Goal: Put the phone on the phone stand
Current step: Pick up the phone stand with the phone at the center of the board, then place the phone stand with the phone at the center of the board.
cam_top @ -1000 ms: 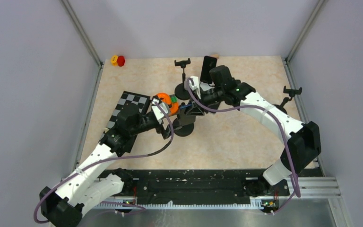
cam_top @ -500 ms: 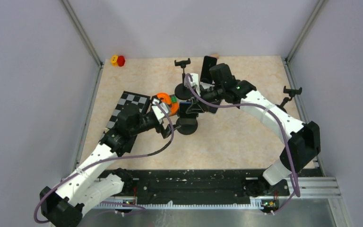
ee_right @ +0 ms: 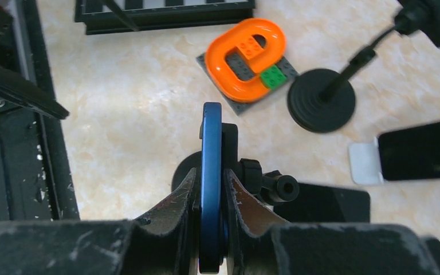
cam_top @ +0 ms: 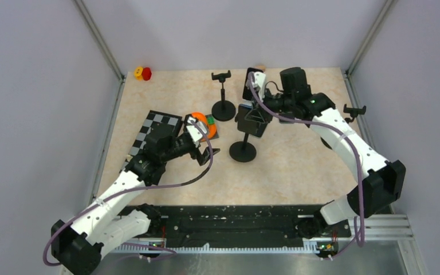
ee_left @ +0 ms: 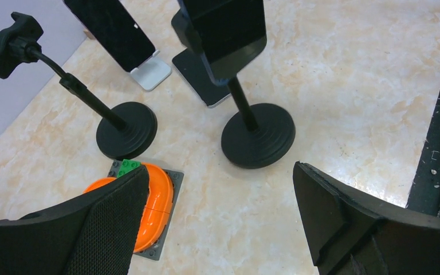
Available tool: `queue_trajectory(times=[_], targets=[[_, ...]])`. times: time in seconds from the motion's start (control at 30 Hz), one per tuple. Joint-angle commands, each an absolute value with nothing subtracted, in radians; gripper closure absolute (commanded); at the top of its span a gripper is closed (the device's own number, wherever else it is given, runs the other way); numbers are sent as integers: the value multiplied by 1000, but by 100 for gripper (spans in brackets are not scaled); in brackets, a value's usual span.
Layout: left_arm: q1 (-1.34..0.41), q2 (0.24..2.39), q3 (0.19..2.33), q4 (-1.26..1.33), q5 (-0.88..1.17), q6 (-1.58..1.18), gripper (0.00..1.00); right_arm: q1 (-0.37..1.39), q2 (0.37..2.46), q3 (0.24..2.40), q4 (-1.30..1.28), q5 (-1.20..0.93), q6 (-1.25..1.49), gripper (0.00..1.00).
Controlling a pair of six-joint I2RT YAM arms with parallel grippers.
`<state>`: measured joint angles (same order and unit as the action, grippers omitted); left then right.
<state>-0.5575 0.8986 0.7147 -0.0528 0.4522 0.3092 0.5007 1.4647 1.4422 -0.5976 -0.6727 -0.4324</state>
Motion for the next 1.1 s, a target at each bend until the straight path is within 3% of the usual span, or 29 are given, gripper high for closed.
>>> queue_trajectory(times=[0.0, 0.47, 0.83, 1.07], targets=[[-553, 907, 741, -8, 410, 287, 1, 402, 1370, 1561, -512, -629, -404, 100], [-552, 926, 742, -8, 391, 283, 1, 68, 1459, 1775, -547, -536, -413, 100], [-552, 931, 735, -8, 394, 285, 1, 6, 1668, 1969, -522, -308, -498, 100], [-551, 931, 730, 23, 398, 285, 1, -25, 1747, 1985, -449, -220, -536, 100]])
